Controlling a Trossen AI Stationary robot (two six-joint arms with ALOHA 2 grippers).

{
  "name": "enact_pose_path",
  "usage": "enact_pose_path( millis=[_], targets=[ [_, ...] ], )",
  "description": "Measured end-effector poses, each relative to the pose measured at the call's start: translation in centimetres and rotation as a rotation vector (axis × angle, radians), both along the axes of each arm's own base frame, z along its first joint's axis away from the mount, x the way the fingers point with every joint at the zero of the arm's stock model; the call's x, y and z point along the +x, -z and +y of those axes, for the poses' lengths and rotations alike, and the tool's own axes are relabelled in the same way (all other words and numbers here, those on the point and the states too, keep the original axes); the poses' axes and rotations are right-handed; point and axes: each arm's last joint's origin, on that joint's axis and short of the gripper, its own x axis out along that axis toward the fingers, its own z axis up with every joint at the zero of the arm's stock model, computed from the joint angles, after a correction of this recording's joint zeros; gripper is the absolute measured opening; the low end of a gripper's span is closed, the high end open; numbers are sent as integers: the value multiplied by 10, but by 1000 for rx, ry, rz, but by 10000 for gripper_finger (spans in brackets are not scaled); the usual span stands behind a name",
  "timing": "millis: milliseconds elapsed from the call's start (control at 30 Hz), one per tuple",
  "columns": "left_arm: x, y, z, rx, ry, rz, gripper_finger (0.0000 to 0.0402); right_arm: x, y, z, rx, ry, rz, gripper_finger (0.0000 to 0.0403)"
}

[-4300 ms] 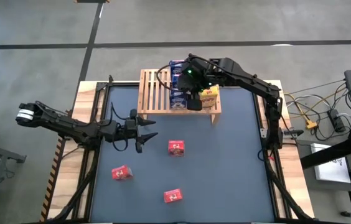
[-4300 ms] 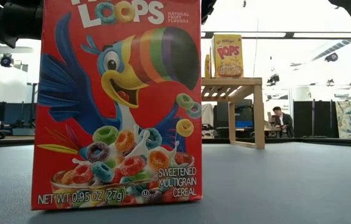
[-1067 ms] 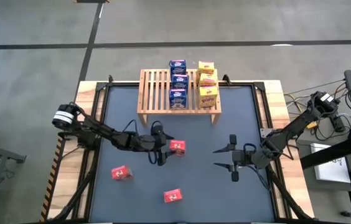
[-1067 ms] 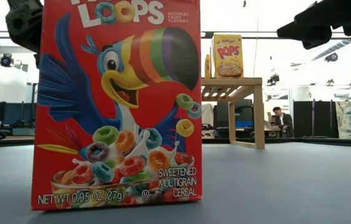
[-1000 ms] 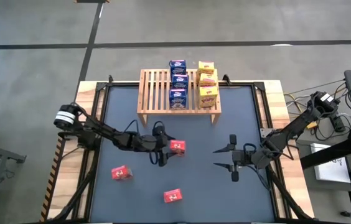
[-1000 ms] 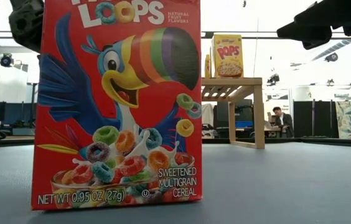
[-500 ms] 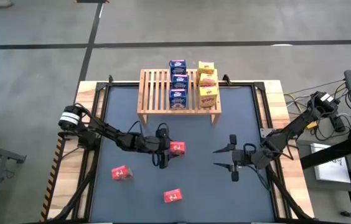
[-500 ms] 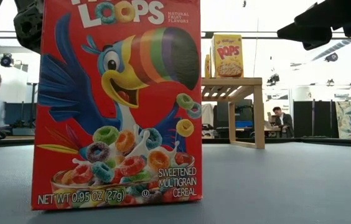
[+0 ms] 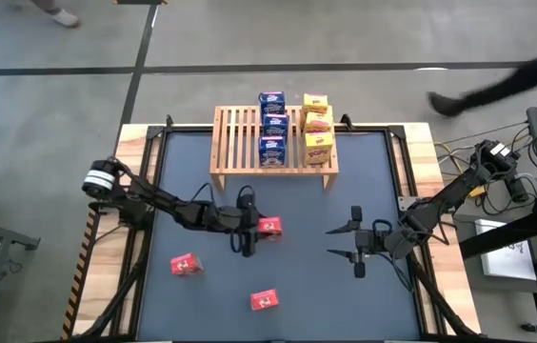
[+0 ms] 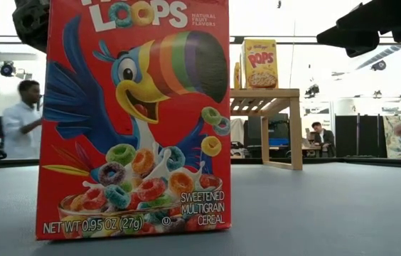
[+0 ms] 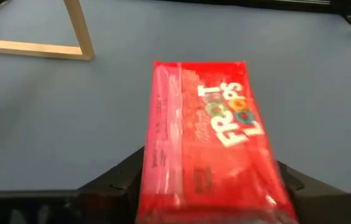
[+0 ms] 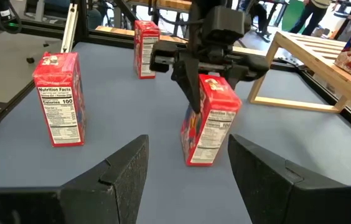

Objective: Stack cereal on shelf
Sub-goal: Put the top red cereal box on the shelf

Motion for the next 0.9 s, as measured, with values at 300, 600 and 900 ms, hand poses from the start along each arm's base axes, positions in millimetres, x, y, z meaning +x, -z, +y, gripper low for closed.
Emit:
enact_pose_path(
  millis=[300,600,900],
  targets=[
    [-13,-31,2,9,5,-30,175,0,0,0,0,0,0,210],
    [-17,-43,3,37,20,-55,175,0,0,0,-1,0,1,210],
    [-45,-73,8,46,21,-10,175,0,1,0,-15,-3,4,210]
  ],
)
